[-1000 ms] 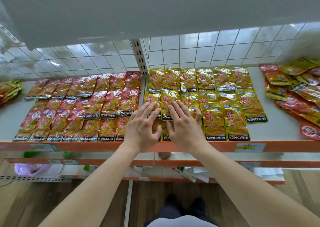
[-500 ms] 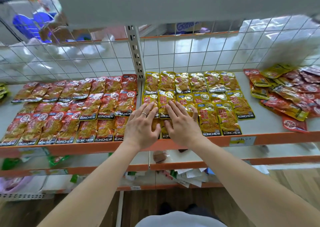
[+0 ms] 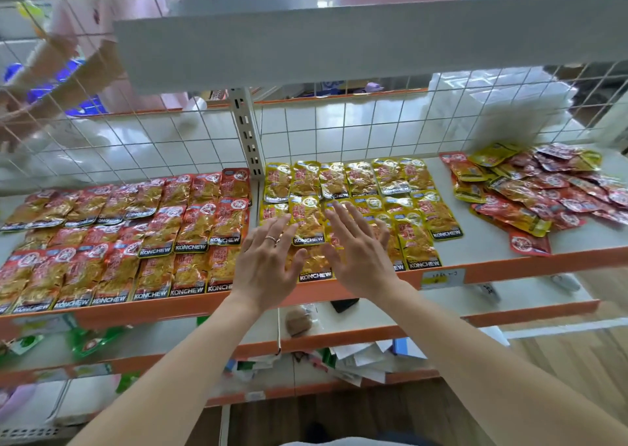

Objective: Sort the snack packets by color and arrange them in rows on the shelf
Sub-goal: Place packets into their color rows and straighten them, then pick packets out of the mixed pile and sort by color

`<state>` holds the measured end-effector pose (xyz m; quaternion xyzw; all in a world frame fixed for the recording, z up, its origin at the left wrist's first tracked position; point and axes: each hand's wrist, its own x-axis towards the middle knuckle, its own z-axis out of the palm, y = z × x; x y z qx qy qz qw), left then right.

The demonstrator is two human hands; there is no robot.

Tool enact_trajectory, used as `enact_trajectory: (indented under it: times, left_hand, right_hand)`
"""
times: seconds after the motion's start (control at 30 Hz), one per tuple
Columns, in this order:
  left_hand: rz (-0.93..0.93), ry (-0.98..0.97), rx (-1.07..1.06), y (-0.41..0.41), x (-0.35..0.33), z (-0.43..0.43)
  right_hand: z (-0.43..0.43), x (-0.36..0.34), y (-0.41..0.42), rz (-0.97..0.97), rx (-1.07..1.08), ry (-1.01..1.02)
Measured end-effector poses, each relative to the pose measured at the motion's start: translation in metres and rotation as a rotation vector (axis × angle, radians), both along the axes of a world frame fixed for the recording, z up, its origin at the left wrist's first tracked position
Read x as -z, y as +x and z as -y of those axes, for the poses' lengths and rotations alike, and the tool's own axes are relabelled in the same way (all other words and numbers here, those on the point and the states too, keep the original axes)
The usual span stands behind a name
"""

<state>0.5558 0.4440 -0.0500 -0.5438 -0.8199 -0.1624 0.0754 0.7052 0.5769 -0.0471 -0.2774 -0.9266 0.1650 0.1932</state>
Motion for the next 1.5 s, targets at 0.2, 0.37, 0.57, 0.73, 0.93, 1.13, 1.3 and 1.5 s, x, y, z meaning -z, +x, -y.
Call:
enact_trajectory:
  times: [0.2,0.37,0.57,0.73,0.93,1.13,1.3,1.5]
  left_hand:
    - [0.040,0.023,0.053,0.045,-0.015,-0.046]
    - [0.017,0.042,0.124,0.097,-0.027,-0.093]
    - [0.009,0.015,0.178,0.166,-0.032,-0.134]
    - [0.009,-0.066,0.209,0.220,-0.033,-0.176]
    - [0.020,-0.070,0.245,0.292,-0.030,-0.224]
    - [0.065,-0.056,0.236,0.339,-0.016,-0.242]
    - [0.081,-0.080,0.228,0.342,-0.014,-0.250]
    - [0.099,-0.081,0.208,0.328,-0.013,-0.262]
  right_hand:
    - [-0.029,-0.014,0.052,-0.023,0.095,0.001]
    - [-0.071,-0.025,0.115,0.014,0.195,0.002]
    - [-0.119,-0.028,0.194,-0.018,0.268,-0.004]
    - [-0.155,-0.029,0.259,-0.035,0.314,-0.029]
    - [-0.188,-0.031,0.334,0.027,0.394,-0.005]
    - [-0.215,-0.027,0.383,0.066,0.450,0.020]
    - [-0.223,-0.022,0.386,0.063,0.447,-0.004]
    - [-0.234,-0.015,0.377,0.118,0.418,-0.044]
